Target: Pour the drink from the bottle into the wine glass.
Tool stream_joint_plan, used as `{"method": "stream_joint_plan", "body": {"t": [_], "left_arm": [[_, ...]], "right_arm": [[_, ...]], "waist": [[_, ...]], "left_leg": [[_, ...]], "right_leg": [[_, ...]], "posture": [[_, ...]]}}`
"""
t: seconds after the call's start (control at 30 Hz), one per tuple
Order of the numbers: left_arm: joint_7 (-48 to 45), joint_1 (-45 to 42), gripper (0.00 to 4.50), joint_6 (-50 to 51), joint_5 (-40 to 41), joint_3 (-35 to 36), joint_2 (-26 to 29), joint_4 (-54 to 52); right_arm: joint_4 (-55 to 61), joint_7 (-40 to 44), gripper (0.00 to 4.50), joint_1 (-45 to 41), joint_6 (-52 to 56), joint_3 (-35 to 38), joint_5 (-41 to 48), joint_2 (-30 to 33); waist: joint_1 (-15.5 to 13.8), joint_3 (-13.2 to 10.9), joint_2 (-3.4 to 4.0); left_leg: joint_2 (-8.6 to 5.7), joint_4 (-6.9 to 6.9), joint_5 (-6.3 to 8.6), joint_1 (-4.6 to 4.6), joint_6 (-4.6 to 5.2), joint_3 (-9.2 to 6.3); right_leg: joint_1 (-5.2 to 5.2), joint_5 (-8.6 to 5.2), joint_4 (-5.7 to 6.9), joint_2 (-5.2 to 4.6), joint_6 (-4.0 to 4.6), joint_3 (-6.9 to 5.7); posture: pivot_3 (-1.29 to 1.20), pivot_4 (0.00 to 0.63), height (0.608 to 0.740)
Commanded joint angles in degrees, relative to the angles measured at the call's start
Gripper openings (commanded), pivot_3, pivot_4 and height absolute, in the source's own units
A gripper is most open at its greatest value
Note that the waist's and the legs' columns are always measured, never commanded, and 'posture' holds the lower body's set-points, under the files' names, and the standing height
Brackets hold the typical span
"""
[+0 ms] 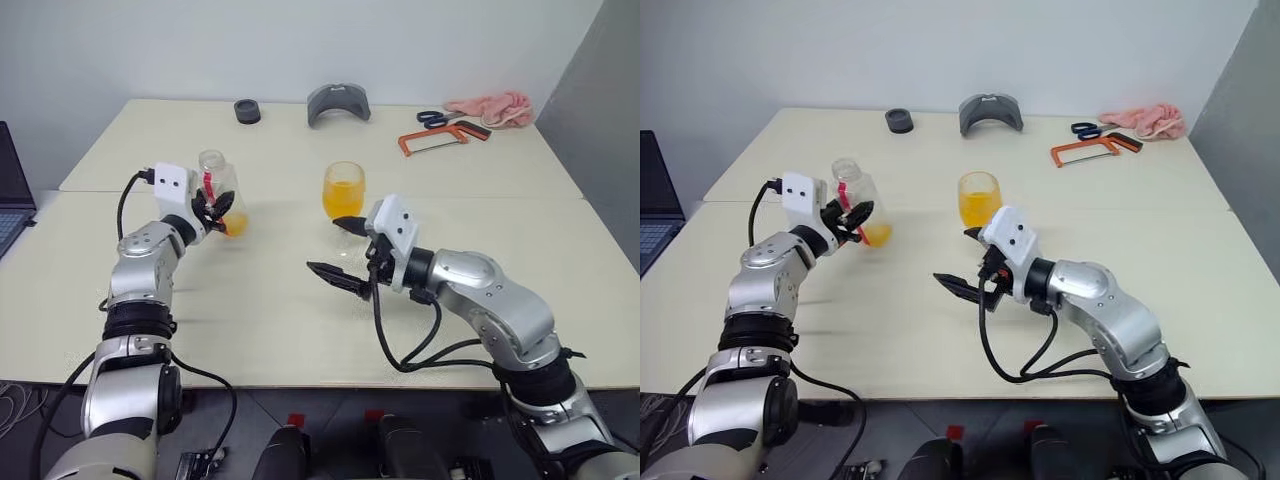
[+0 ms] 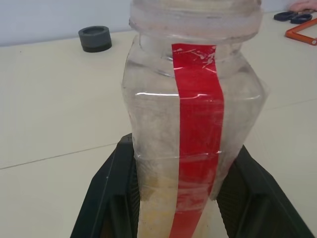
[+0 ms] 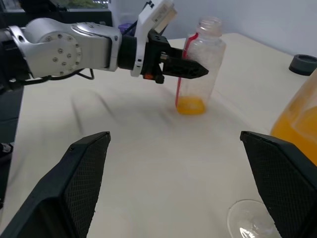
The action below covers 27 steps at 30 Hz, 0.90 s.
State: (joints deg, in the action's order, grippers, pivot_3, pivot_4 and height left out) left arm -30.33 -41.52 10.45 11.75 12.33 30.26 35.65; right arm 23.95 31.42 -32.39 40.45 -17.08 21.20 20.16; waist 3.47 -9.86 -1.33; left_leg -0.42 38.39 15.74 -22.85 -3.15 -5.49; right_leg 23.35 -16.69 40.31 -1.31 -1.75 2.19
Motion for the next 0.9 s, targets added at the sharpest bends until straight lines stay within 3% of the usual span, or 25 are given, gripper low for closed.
{"method": "stream_joint_plan", "body": {"t": [0.03,0.23,0.53,0.77,0.9], "left_arm": [[0.9,0.7,1.67,-1.2,0.4,1.2,0.3,-0.9],[1.5,1.3,1.67,-2.8,0.8,1.7,-0.5,1.0],[0.8,2.2,4.48,-3.8,1.4,1.7,-0.5,-0.1],[0.8,5.6,4.48,-6.2,0.0,0.3,-0.8,-3.2],[1.0,10.8,4.48,-6.1,1.1,1.1,-1.3,-8.3]], "right_arm": [[0.7,-0.8,4.5,-1.4,-0.7,-0.1,-1.6,-0.9],[0.3,-0.7,4.5,-2.0,-0.4,0.7,-2.5,-2.1],[-0.5,-0.4,4.5,-2.2,-0.4,1.3,-2.5,-2.8],[-1.0,0.7,4.5,0.2,-2.5,0.8,-3.6,-1.5],[-2.8,0.0,4.5,6.6,-14.4,0.3,-8.4,-1.2]], "waist": [[-0.1,0.0,0.0],[-0.1,0.0,0.0],[-0.1,0.0,-0.01],[-0.1,0.0,-0.01],[-0.2,0.0,-0.02]], "left_leg": [[0.0,0.0,0.0,0.01,0.0,0.01],[0.0,-0.01,0.02,0.02,0.03,0.03],[0.0,0.0,0.12,0.02,0.21,0.01],[0.01,-0.01,0.12,0.02,0.21,0.01],[0.01,-0.04,0.12,0.02,0.22,0.02]], "right_leg": [[0.0,0.0,0.0,0.0,0.0,0.01],[0.0,0.0,0.03,0.01,0.0,0.02],[0.0,0.0,0.04,0.01,0.0,0.0],[0.0,0.0,0.03,0.01,0.0,0.01],[-0.01,0.0,0.0,-0.01,0.0,0.02]], "posture": [[0.0,0.15,0.74],[0.0,0.15,0.74],[0.0,0.15,0.74],[0.0,0.15,0.74],[0.0,0.15,0.74]]}}
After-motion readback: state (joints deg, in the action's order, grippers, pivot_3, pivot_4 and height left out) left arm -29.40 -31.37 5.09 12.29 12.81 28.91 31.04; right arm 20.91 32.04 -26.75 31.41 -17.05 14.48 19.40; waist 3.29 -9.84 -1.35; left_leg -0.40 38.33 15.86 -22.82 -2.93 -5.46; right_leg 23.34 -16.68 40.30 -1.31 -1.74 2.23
